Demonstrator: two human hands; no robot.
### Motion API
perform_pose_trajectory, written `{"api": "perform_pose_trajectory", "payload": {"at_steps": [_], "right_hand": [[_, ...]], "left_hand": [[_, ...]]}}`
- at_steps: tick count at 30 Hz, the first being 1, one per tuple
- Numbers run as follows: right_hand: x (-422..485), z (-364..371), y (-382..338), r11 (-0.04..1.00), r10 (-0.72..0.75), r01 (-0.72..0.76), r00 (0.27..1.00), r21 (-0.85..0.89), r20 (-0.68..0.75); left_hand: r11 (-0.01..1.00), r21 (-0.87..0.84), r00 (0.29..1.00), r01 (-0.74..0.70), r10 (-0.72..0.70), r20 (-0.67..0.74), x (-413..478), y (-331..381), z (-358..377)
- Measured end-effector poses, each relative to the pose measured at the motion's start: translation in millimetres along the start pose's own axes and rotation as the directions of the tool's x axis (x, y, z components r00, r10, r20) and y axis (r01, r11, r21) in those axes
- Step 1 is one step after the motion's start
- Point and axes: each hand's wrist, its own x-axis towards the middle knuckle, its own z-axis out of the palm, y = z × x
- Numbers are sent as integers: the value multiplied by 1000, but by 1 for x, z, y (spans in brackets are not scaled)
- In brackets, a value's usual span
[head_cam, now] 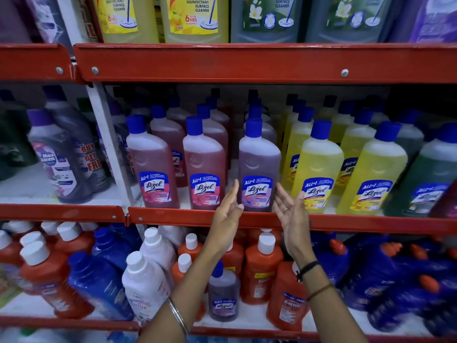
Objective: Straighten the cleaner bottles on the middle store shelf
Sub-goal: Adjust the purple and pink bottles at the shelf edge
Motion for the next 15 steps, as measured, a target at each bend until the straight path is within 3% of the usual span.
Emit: {"api": "perform_pose_trajectory", "payload": {"at_steps": [9, 12, 15], "right_hand": [[-12, -2, -10, 995, -89, 88, 996, -44, -6], [-20, -25, -22, 946, -322, 307, 931, -104, -170], [-15, -56, -31, 909, -414, 384, 875, -159, -252]], "left_hand": [[999, -6, 997, -50, 50, -66, -1, 0, 6], [954, 180, 922, -240, 282, -266, -6, -2, 22], [834, 363, 817, -415, 517, -255, -13, -1, 51]]}}
